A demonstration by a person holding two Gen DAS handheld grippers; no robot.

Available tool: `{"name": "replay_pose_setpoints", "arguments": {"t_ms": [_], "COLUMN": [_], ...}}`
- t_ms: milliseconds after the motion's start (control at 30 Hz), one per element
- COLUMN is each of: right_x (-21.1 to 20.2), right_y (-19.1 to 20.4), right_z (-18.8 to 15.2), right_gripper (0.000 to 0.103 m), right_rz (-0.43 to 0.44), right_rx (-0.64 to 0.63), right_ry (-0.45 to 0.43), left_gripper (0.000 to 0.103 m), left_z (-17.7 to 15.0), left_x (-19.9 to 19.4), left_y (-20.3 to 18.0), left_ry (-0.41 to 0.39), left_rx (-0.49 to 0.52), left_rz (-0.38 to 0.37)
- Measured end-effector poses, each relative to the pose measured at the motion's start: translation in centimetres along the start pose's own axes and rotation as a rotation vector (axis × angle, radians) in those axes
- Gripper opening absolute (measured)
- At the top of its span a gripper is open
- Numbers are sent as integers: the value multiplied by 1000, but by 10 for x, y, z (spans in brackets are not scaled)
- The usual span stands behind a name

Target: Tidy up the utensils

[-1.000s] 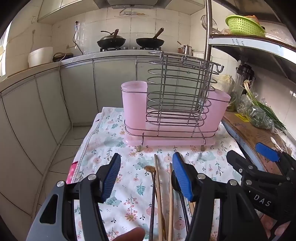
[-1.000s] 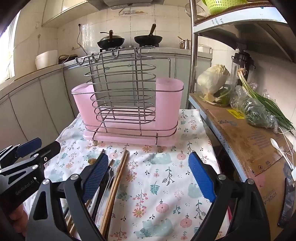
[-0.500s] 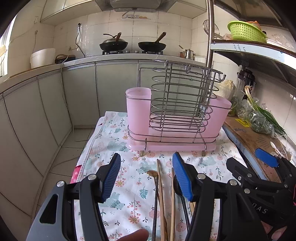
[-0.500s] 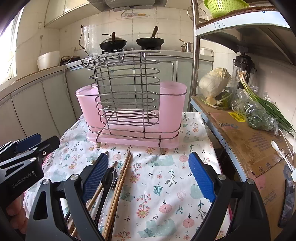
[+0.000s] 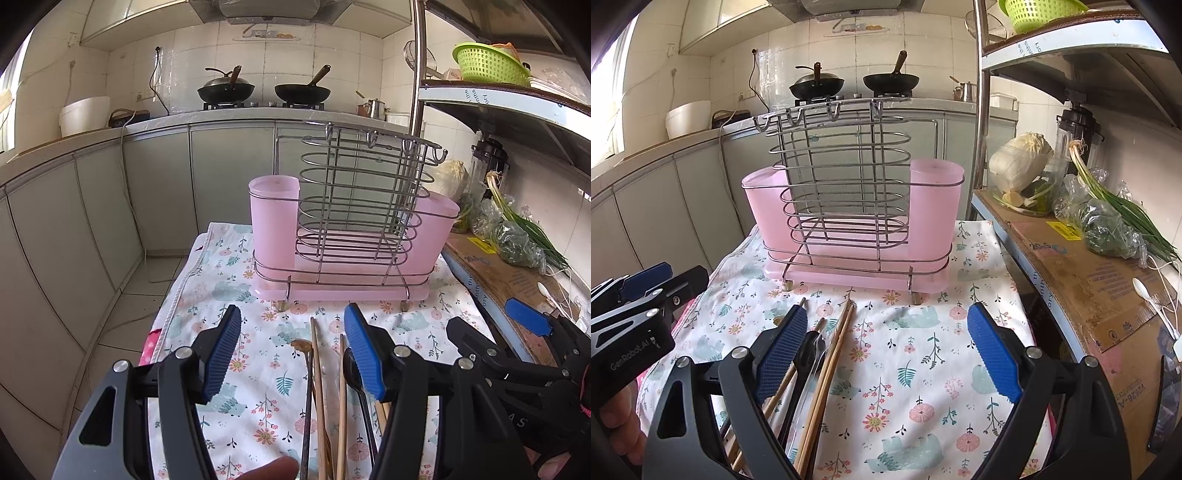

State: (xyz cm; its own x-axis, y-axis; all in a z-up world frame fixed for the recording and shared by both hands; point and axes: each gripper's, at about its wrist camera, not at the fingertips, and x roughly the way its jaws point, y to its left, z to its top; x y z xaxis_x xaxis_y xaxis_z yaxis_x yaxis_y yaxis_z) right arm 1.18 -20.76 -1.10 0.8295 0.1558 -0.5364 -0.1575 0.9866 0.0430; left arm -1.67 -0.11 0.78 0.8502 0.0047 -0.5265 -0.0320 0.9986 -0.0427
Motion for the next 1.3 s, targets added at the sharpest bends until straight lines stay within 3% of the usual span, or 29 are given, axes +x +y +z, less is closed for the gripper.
{"name": "replay_pose_setpoints", "arguments": {"t_ms": [233, 567, 1300], "right_x": [-6, -35, -37], "right_y": [-1, -2, 3], "right_z": [2, 8, 7], "right_gripper": [89, 89, 89], "right_rz": [-10, -20, -25], "right_rx": [5, 18, -5], "right_ry": [-36, -199, -195], "left_gripper": [58, 58, 58], "left_z": [0, 1, 1], "left_x": [-1, -1, -10], "left_y": [0, 0, 2], "left_ry": [0, 0, -17], "left_rx": [-1, -1, -11], "left_rz": [-1, -2, -5]}}
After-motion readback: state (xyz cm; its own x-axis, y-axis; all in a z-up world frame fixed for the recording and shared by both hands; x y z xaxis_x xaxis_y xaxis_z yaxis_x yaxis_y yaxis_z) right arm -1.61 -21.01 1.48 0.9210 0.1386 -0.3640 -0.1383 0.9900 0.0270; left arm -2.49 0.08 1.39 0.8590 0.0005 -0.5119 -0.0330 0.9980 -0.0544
